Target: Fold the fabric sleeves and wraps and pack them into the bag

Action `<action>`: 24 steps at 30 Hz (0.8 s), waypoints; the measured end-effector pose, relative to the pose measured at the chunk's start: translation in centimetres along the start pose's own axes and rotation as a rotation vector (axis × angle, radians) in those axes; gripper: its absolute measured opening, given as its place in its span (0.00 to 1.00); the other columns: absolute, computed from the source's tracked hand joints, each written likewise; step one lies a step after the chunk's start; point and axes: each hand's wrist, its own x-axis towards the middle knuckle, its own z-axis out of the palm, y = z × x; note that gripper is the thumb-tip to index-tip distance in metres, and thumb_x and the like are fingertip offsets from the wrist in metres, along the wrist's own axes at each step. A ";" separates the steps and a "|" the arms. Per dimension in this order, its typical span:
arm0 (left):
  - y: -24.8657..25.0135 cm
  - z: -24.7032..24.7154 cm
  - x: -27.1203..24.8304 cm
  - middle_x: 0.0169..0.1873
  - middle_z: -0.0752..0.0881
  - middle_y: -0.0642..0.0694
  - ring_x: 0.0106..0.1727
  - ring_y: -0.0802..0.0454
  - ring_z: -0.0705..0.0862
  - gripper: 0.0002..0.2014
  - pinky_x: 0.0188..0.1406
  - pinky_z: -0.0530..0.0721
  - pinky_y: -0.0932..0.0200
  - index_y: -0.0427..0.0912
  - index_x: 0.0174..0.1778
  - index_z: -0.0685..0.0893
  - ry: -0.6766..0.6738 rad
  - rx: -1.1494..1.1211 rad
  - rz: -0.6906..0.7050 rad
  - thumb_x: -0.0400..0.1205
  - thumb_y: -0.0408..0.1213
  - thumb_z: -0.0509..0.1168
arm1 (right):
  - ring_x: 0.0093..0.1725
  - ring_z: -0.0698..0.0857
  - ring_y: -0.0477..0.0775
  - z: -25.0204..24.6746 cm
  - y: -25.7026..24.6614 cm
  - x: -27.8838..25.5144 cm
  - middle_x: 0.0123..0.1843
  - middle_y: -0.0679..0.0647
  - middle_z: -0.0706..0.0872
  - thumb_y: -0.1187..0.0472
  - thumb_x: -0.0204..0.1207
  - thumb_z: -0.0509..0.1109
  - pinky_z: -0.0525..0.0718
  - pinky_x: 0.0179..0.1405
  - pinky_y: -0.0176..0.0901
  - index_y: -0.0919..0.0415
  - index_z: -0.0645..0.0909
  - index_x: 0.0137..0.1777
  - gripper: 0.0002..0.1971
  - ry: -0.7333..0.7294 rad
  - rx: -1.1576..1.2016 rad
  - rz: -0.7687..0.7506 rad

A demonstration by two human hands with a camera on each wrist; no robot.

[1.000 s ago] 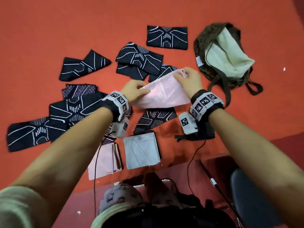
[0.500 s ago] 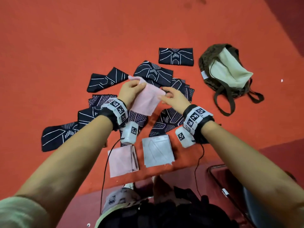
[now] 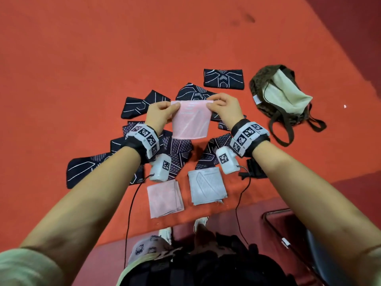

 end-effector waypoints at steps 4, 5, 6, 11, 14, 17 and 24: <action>0.6 -0.2 -0.7 0.26 0.85 0.49 0.25 0.60 0.83 0.10 0.22 0.78 0.70 0.36 0.34 0.80 0.011 -0.167 -0.086 0.81 0.32 0.66 | 0.30 0.81 0.47 0.7 -1.3 0.1 0.33 0.52 0.83 0.70 0.73 0.70 0.82 0.33 0.45 0.56 0.82 0.41 0.07 0.047 0.012 -0.017; 0.8 -0.3 -0.8 0.24 0.85 0.51 0.23 0.61 0.83 0.10 0.20 0.77 0.71 0.36 0.33 0.80 0.006 -0.191 -0.095 0.81 0.31 0.66 | 0.29 0.80 0.47 0.8 -1.6 0.1 0.31 0.52 0.82 0.70 0.73 0.70 0.82 0.32 0.46 0.56 0.81 0.40 0.08 0.052 0.014 -0.022; 0.9 -0.6 -0.8 0.22 0.85 0.51 0.22 0.61 0.82 0.10 0.19 0.76 0.72 0.35 0.34 0.81 -0.005 -0.208 -0.098 0.81 0.31 0.66 | 0.30 0.81 0.48 0.9 -1.8 0.1 0.30 0.51 0.82 0.69 0.73 0.70 0.83 0.33 0.49 0.55 0.81 0.39 0.08 0.055 0.016 -0.027; 1.1 -1.7 -1.0 0.28 0.85 0.46 0.21 0.62 0.82 0.06 0.19 0.76 0.71 0.35 0.36 0.81 0.002 -0.181 -0.067 0.79 0.28 0.68 | 0.37 0.81 0.46 1.5 -2.1 -0.4 0.38 0.51 0.81 0.69 0.74 0.70 0.85 0.40 0.46 0.60 0.79 0.55 0.12 -0.027 -0.029 -0.014; 0.9 -2.0 -1.2 0.34 0.84 0.45 0.26 0.60 0.84 0.04 0.23 0.80 0.68 0.38 0.38 0.81 0.006 -0.120 -0.044 0.79 0.29 0.68 | 0.45 0.82 0.48 1.9 -1.8 -0.7 0.46 0.52 0.82 0.72 0.74 0.70 0.85 0.42 0.38 0.62 0.79 0.58 0.14 -0.045 -0.073 -0.038; 0.4 -2.3 -1.3 0.39 0.86 0.46 0.37 0.53 0.86 0.06 0.34 0.86 0.60 0.42 0.46 0.83 -0.047 -0.109 -0.038 0.77 0.28 0.70 | 0.39 0.82 0.52 2.1 -1.3 -0.6 0.39 0.53 0.80 0.72 0.76 0.65 0.87 0.36 0.44 0.59 0.76 0.52 0.09 -0.016 -0.011 0.046; -1.1 -2.9 -2.3 0.44 0.86 0.45 0.32 0.52 0.85 0.33 0.28 0.83 0.63 0.51 0.71 0.69 -0.257 0.113 -0.009 0.73 0.27 0.73 | 0.31 0.80 0.49 2.5 -0.6 -0.6 0.36 0.55 0.75 0.70 0.79 0.60 0.82 0.22 0.38 0.60 0.68 0.56 0.09 -0.009 0.027 0.139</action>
